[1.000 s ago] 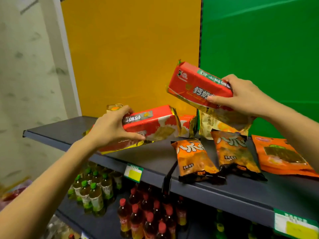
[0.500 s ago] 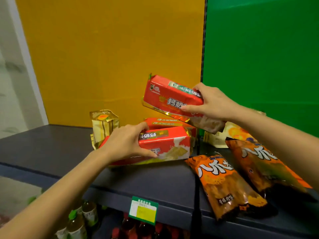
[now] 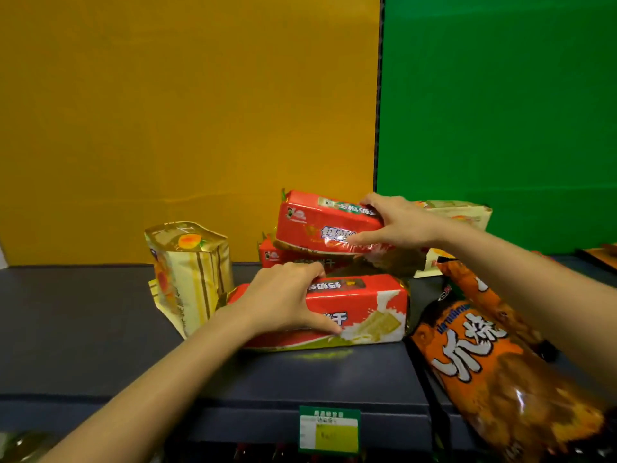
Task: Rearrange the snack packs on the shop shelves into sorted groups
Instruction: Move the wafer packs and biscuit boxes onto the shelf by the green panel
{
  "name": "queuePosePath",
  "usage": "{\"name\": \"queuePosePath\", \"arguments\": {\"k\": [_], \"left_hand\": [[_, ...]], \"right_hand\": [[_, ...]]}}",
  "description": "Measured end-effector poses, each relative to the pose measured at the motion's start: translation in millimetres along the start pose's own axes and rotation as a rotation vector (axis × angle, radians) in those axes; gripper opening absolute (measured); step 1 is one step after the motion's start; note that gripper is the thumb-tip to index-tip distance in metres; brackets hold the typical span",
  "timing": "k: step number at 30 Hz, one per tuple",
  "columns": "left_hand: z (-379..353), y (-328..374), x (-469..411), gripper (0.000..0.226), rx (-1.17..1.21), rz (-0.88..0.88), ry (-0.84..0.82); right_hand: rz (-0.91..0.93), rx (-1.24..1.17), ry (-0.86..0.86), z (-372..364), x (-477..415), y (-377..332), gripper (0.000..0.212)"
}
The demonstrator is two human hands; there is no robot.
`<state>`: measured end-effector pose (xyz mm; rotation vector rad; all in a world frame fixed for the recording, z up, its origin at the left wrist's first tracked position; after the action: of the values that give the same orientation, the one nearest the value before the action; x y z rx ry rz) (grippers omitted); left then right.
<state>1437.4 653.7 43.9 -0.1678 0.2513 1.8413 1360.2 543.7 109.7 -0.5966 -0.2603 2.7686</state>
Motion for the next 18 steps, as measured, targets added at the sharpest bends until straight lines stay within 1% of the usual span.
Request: {"name": "queuePosePath", "arguments": {"k": [3,5,9,12,16,18], "left_hand": [[0,-1,-1,0.082,-0.016,-0.029,0.029],[1,1,-1,0.084,-0.046,-0.055,0.048],[-1,-1,-1,0.087,-0.041,-0.069,0.047],[-2,0,2,0.088,-0.055,-0.091,0.075],[-1,1,1,0.090,-0.086,-0.100,0.100],[1,1,2,0.091,-0.114,-0.095,0.137]], "right_hand": [[-0.021,0.057,-0.087,-22,-8,2,0.064],[-0.026,0.154,-0.129,-36,-13,5,0.067],[0.011,0.270,-0.161,-52,-21,5,0.071],[0.045,0.290,-0.170,-64,-24,5,0.077],[0.037,0.259,-0.232,-77,-27,11,0.068],[0.031,0.260,-0.218,-74,-27,13,0.069]]}}
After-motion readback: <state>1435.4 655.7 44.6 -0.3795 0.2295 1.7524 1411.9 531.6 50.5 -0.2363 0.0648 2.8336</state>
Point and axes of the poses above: each hand's wrist, its own x-axis away from the middle knuckle, its own z-axis out of the back of the hand, y = z × x, the point moved 9 cm from there along -x, towards the middle knuckle, and after that the axes turned 12 degrees about z, right-handed, at the moved point
